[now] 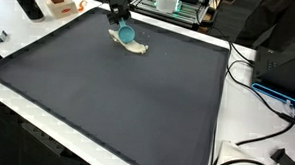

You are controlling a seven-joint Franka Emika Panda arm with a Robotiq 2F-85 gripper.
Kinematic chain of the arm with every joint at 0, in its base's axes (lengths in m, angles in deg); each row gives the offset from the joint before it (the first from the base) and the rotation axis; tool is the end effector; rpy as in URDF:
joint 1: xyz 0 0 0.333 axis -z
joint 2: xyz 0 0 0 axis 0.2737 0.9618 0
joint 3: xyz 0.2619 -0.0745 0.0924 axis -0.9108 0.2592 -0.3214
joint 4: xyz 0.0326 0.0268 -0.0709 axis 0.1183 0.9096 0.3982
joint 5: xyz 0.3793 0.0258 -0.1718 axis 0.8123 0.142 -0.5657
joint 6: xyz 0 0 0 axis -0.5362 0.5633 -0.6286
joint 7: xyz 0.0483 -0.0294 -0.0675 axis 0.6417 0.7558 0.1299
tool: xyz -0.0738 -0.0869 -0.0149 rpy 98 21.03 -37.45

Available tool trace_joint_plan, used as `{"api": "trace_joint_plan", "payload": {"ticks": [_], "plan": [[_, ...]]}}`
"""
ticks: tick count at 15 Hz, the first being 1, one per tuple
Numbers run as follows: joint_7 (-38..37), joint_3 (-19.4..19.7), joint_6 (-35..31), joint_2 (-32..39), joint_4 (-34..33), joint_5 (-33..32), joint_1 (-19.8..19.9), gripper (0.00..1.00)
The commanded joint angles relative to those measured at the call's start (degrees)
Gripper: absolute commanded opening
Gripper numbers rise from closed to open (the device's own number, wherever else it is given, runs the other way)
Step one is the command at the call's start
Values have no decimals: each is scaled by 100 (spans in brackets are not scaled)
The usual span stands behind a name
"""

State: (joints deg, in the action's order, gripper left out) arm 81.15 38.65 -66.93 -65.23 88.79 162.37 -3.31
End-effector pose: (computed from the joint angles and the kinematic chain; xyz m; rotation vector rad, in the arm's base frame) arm 0.4012 -0.1499 0.1571 -2.0136 0.8107 -0.3192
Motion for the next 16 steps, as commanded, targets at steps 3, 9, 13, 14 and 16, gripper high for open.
{"api": "trace_joint_plan", "payload": {"ticks": [3, 9, 13, 14, 16], "plan": [[519, 75, -34, 403, -32, 313, 119, 25], [524, 70, -421, 514, -10, 164, 34, 25], [569, 59, -709, 580, -35, -29, -24, 25], [653, 56, -827, 597, -54, -32, -39, 25], [903, 42, -981, 628, -98, -16, -65, 25]]}}
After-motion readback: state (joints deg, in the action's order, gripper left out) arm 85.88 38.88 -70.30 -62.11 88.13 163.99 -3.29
